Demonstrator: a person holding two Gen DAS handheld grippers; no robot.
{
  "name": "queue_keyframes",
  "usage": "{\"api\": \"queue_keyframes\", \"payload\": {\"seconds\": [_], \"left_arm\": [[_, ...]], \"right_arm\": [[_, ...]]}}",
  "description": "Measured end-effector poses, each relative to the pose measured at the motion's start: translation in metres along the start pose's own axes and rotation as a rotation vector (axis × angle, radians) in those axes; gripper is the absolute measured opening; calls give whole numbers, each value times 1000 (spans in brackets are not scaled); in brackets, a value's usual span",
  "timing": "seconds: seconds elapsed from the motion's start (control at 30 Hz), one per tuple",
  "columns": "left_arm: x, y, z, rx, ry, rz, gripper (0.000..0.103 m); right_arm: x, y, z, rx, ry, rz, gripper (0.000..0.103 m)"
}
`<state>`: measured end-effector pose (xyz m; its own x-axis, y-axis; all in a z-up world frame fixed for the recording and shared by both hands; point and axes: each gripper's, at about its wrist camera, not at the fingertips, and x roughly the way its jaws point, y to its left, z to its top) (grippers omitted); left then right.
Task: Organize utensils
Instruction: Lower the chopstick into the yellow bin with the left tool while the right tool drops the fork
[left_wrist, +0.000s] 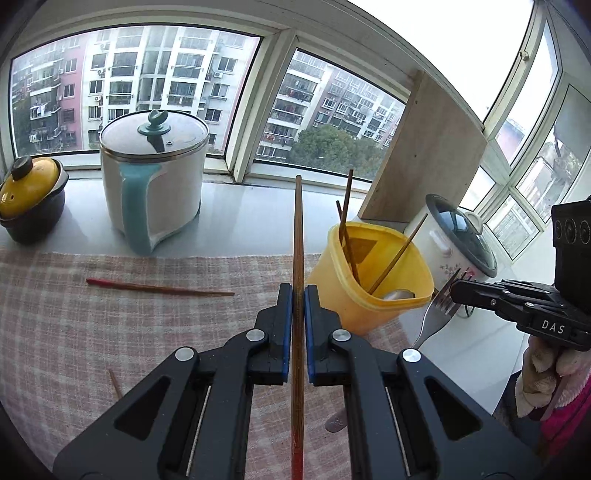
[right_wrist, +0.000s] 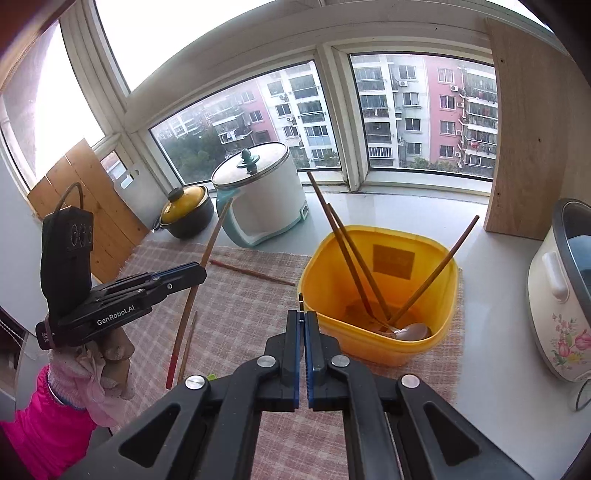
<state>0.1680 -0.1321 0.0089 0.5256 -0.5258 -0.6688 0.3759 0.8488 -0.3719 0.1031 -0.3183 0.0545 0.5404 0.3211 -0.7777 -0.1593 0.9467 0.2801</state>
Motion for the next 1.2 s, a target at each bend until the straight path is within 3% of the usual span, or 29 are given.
{"api": "queue_keyframes", "payload": {"seconds": [0.63,1.2], "left_arm": [[47,-73,72,21,-84,-29,4],[105,-63,98,-40,-86,17,4]], "right_arm": [[-60,-56,55,-37,-65,-48,0],[-53,-110,85,16,-85,-94,0]]}}
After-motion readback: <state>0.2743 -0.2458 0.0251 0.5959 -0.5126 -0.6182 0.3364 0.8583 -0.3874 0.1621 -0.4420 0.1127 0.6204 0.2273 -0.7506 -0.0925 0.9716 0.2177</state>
